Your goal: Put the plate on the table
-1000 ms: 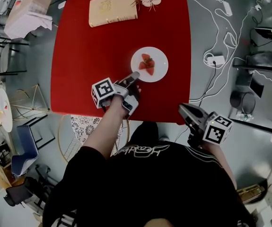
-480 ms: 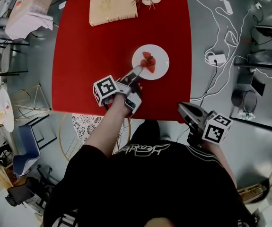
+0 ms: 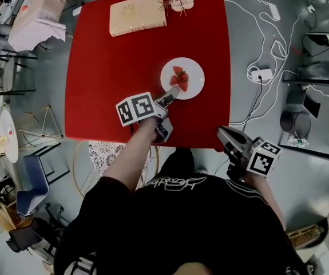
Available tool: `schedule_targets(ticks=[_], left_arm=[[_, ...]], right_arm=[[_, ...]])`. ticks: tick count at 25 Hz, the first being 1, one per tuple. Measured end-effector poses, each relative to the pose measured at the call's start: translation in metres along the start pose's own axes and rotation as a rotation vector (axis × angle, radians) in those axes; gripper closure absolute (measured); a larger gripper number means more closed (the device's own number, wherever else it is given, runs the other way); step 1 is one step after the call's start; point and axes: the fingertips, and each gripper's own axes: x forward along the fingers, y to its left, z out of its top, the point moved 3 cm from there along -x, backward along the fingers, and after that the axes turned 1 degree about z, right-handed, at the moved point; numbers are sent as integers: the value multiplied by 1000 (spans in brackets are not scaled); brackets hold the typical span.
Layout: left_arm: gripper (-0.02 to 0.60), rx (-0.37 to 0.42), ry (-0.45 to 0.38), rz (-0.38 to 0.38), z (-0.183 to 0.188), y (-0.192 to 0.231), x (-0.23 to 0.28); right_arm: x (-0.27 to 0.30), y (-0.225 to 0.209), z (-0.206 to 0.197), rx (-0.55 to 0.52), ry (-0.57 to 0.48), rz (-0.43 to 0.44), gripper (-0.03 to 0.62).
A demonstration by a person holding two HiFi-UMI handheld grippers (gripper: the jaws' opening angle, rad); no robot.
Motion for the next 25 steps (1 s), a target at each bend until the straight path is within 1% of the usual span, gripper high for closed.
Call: schedule_targets(ticks=[5,8,13,17,19,22,25], left_arm=[[348,135,64,72,-1,-1,3],[348,245,122,112,-4,-2,4],[347,369,222,147,-6,-3,5],[348,521,289,204,-14,-5,6],[348,589,302,234,-15,-5,8],[348,646,304,261,-18,-5,8],[348,656,310,266,-18,-4,9]], right_arm=[[2,1,-5,4,5,9,587],[-1,0,-8,6,12,7,586],[-3,1,-10,3,16,16,586],[-4,3,-12,6,16,24,586],[-5,2,-12,6,14,26,586],[-9,1,-14,6,13,22,587],[-14,-1,-14,27,5,33,587]])
